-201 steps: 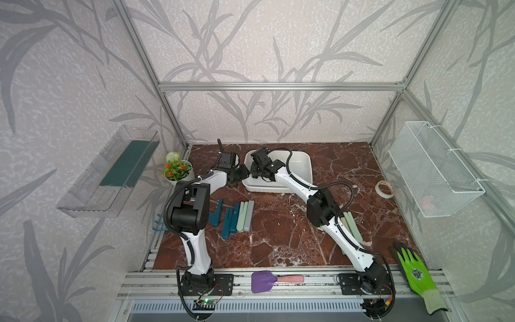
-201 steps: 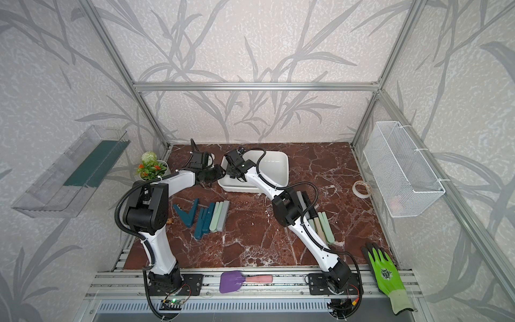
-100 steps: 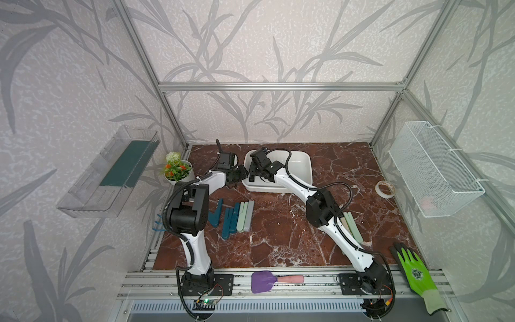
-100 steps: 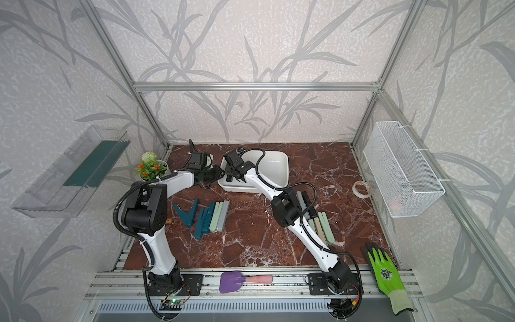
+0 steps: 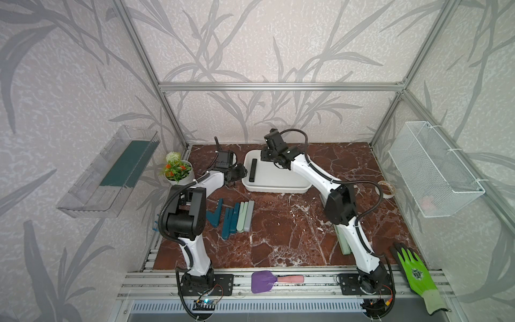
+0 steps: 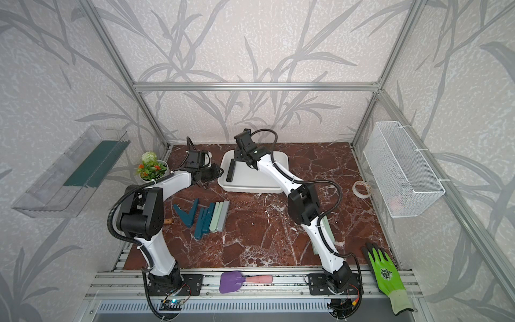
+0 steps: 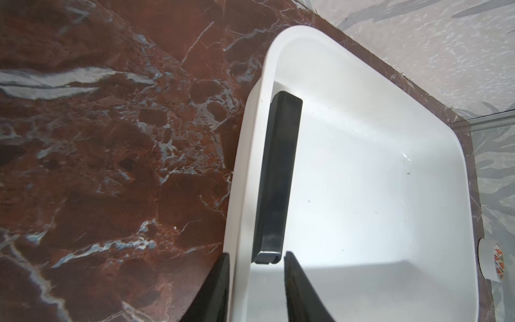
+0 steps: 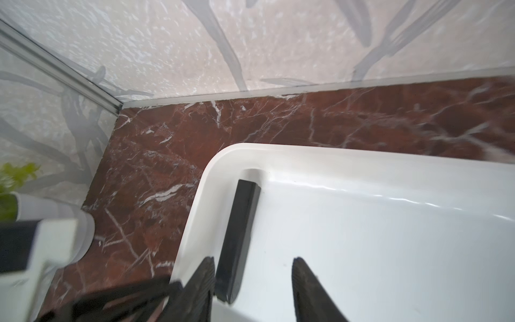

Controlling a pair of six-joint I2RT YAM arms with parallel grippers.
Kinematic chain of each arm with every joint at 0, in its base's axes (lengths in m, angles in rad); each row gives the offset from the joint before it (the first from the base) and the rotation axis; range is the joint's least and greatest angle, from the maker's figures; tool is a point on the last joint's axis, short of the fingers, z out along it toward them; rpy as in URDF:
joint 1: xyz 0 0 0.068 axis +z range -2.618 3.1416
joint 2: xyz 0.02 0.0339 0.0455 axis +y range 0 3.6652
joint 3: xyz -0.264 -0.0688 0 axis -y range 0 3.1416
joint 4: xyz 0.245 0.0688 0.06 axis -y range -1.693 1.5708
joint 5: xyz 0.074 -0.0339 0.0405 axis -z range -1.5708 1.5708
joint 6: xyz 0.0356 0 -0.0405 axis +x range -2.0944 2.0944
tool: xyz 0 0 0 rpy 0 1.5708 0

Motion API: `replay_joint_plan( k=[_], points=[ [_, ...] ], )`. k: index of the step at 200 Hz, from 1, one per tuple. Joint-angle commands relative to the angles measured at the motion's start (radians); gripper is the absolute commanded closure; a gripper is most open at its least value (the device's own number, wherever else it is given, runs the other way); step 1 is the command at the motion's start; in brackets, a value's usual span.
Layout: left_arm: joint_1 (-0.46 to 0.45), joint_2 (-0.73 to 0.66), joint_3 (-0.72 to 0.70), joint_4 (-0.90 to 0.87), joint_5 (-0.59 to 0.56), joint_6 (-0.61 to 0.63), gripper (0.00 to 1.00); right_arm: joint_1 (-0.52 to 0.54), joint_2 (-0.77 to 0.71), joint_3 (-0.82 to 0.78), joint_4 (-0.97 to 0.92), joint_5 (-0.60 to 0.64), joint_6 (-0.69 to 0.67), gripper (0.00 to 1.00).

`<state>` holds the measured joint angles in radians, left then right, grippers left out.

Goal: Put the pruning pliers into the storage box
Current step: Place the pruning pliers in the storage box, then move the storage box to the center of the board, then pick up the pruning pliers from the center of the board.

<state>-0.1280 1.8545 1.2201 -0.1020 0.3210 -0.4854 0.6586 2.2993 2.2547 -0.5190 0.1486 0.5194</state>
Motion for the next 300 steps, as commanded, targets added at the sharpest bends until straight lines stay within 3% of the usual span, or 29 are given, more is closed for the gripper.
replay_joint_plan(
  k=[1, 16, 45, 79, 113, 300],
  points=[
    [0.005, -0.025, 0.017, -0.026, -0.019, 0.027, 0.66, -0.024, -0.268, -0.271, 0.072, 0.016, -0.174, 0.55],
    [0.005, -0.012, 0.027, -0.032, -0.023, 0.03, 0.66, -0.061, -0.462, -0.514, 0.132, -0.009, -0.238, 0.55],
    [0.005, -0.001, 0.024, -0.059, -0.081, 0.064, 0.67, -0.128, -0.715, -0.734, -0.061, 0.019, -0.322, 0.55],
    [0.005, -0.023, 0.006, -0.061, -0.094, 0.081, 0.67, -0.178, -0.839, -0.946, -0.272, 0.027, -0.346, 0.55],
    [0.001, -0.032, -0.002, -0.053, -0.082, 0.081, 0.67, -0.24, -0.893, -1.153, -0.27, -0.011, -0.278, 0.57],
    [-0.02, -0.015, 0.015, -0.075, -0.072, 0.08, 0.67, -0.333, -0.701, -1.262, -0.187, -0.104, -0.248, 0.57]
  ],
)
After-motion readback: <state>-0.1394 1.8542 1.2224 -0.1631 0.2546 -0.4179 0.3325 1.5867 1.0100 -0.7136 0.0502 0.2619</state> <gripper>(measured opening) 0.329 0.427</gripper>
